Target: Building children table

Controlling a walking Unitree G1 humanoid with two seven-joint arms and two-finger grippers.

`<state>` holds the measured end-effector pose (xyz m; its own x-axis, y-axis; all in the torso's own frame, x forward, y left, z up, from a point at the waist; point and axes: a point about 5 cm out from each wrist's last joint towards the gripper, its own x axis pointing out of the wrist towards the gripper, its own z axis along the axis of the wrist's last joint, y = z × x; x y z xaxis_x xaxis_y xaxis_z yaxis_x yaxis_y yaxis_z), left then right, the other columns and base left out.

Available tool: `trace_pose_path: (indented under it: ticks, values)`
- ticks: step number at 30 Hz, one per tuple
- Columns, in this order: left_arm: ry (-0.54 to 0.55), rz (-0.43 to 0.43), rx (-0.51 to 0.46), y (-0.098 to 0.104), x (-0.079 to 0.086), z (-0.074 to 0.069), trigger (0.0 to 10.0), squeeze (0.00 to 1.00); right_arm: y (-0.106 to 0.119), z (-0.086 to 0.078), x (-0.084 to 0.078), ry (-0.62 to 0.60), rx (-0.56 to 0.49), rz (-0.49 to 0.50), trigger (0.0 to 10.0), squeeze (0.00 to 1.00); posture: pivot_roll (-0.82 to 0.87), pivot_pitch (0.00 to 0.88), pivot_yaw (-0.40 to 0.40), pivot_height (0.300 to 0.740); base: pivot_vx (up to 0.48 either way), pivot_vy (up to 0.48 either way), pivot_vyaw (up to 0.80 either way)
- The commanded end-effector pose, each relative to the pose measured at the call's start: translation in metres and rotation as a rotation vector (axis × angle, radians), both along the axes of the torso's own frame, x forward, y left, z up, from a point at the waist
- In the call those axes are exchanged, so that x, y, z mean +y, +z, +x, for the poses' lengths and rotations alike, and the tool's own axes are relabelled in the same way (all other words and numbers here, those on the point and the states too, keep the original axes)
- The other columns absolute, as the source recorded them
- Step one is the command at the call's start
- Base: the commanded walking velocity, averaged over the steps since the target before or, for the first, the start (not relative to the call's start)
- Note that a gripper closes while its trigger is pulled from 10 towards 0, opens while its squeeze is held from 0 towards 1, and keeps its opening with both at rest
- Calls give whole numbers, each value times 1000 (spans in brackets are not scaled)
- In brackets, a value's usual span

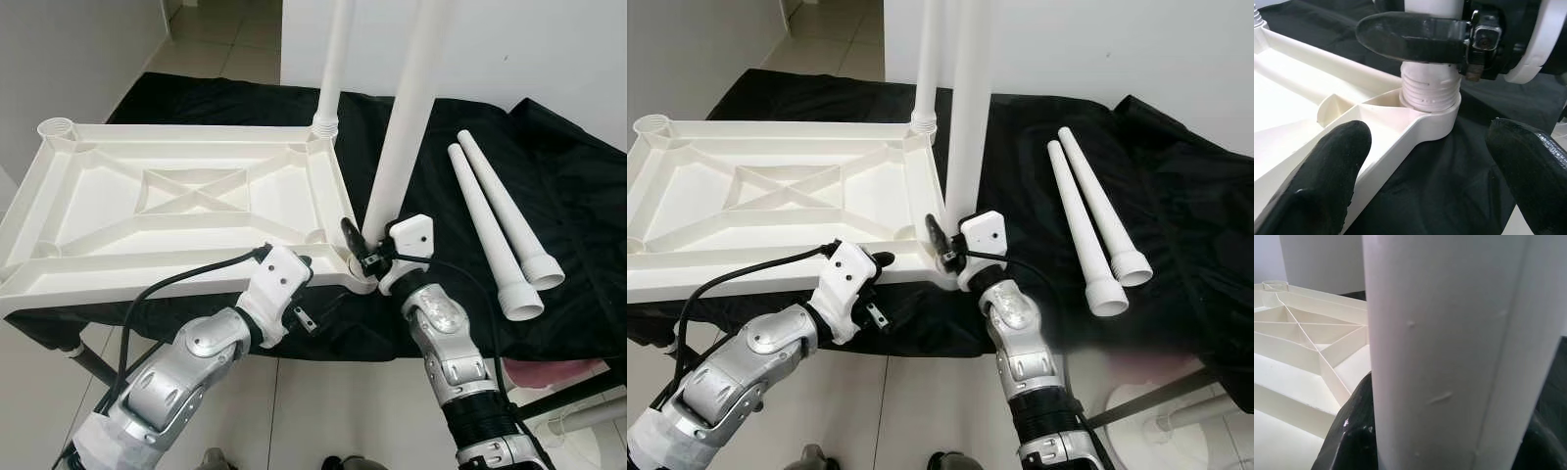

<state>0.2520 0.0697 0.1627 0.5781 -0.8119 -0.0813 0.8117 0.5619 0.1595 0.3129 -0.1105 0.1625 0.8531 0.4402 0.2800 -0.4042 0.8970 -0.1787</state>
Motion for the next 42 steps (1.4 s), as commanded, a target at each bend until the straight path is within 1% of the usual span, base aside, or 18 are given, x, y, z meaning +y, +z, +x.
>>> trace_pose_path:
  ticks: [1,4,8,10,14,17,20,21,23,25,29,33,34,36,39,41,42]
  values:
    - [-168,21,29,-2,-6,-8,10000,0,-9,-2,3,21,36,-8,10000,0,52,108,-64,740,0,0,0]
    - [-168,30,27,-3,-6,-8,10000,0,-10,-5,5,51,30,-14,10000,0,51,108,-64,740,0,0,0]
    - [-171,32,30,-3,-6,-8,10000,0,-15,-8,1,54,37,-28,10000,0,42,108,-58,740,0,0,0]
    - [-171,32,30,-3,-6,-8,10000,0,-15,-8,1,54,37,-28,10000,0,42,108,-58,740,0,0,0]
    - [-180,34,28,-3,-7,-7,10000,0,-20,-7,-5,47,52,-26,10000,0,40,109,-56,740,0,0,0]
    - [-180,38,27,-3,-7,-7,10000,0,-24,-4,-7,31,68,-54,10000,0,39,110,-52,740,0,0,0]
    - [-182,42,24,-3,-7,-7,10000,0,-30,-1,-8,16,117,-34,10000,0,42,110,-52,740,0,0,0]
    - [-182,42,24,-3,-7,-7,10000,0,-30,-1,-8,16,117,-34,10000,0,42,110,-52,740,0,0,0]
    - [-182,43,25,-2,-6,-8,10000,0,-35,2,-9,-16,178,-4,10000,0,43,112,-51,740,0,0,0]
    - [-182,43,26,-2,-6,-8,10000,0,-37,5,-9,-39,217,14,10000,0,43,113,-51,740,0,0,0]
    - [-183,42,28,-2,-6,-8,10000,0,-35,9,-10,-48,230,23,10000,0,42,113,-52,740,0,0,0]
    - [-184,45,28,-3,-7,-8,10000,0,-34,12,-13,-53,263,74,10000,0,41,113,-56,740,0,0,0]
    - [-184,44,26,-2,-7,-8,10000,0,-34,12,-13,-59,249,50,10000,0,41,113,-56,740,0,0,0]
    - [-184,44,27,-2,-7,-8,10000,0,-35,12,-14,-59,250,44,10000,0,42,110,-60,740,0,0,0]
    - [-183,41,28,-2,-7,-8,10000,0,-38,11,-15,-64,259,48,10000,0,43,109,-60,740,0,0,0]
    - [-182,41,25,-2,-7,-8,10000,0,-41,10,-16,-79,280,71,10000,0,45,105,-64,740,0,0,0]
    - [-182,42,25,-2,-7,-8,10000,0,-42,7,-16,-72,265,65,10000,0,44,103,-64,740,0,0,0]
